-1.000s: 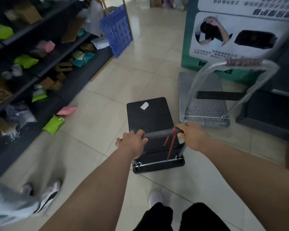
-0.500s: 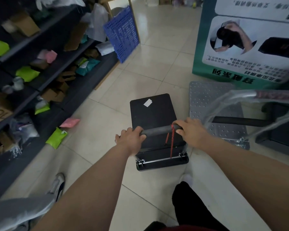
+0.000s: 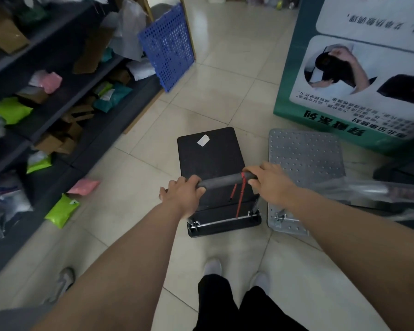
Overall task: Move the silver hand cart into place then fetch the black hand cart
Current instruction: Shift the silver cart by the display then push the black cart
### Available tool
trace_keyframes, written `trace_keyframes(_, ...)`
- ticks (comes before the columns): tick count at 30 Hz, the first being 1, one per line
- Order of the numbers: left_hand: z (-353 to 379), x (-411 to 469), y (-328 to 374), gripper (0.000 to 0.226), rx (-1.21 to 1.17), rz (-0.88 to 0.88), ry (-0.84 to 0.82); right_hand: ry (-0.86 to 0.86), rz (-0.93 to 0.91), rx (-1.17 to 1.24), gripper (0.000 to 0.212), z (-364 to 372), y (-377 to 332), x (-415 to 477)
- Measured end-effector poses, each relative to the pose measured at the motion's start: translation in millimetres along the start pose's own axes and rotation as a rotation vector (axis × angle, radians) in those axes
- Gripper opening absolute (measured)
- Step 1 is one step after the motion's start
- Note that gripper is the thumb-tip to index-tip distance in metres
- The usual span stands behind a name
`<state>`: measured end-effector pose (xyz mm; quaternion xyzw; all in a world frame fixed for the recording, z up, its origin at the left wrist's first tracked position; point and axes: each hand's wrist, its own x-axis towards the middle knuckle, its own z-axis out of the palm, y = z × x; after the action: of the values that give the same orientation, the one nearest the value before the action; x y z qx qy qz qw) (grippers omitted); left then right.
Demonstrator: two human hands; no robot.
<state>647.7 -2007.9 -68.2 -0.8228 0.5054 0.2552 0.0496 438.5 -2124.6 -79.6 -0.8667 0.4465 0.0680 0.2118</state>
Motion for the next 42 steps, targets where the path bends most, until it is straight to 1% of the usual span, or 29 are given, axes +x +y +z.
trace_keyframes(8, -19, 25, -11, 0.028, 0.051, 0.033, -0.053, -0.062, 0.049, -0.045, 0.037, -13, -14, 26)
trace_keyframes(11, -26, 33, -20, 0.029, 0.058, 0.059, -0.075, -0.051, 0.058, -0.030, 0.039, -12, -19, 31)
trace_keyframes(14, -29, 40, -30, 0.040, 0.051, 0.105, -0.109, -0.085, 0.080, -0.010, 0.045, -12, -23, 34)
trace_keyframes(16, -31, 44, -28, 0.051, 0.040, 0.154, -0.106, -0.079, 0.154, 0.053, 0.054, -15, -22, 32)
trace_keyframes(18, -37, 51, -18, 0.058, 0.064, 0.222, -0.060, -0.029, 0.240, 0.109, 0.061, -23, -17, 24)
trace_keyframes(22, -52, 66, 29, 0.060, 0.075, 0.383, 0.021, 0.046, 0.329, 0.013, 0.063, -40, 8, -1)
trace_keyframes(25, -58, 71, 74, 0.060, 0.081, 0.512, 0.052, 0.091, 0.409, 0.006, 0.062, -47, 30, -25)
trace_keyframes(29, -47, 64, 133, 0.061, 0.116, 0.654, -0.004, 0.139, 0.510, 0.062, 0.061, -48, 61, -68)
trace_keyframes(34, -26, 48, 206, 0.063, 0.152, 0.822, -0.069, 0.207, 0.651, 0.058, 0.060, -53, 114, -123)
trace_keyframes(37, -13, 38, 250, 0.063, 0.181, 0.863, -0.104, 0.223, 0.677, 0.054, 0.056, -59, 149, -147)
trace_keyframes(42, 17, 22, 323, 0.061, 0.225, 0.851, -0.123, 0.237, 0.632, 0.072, 0.056, -66, 214, -175)
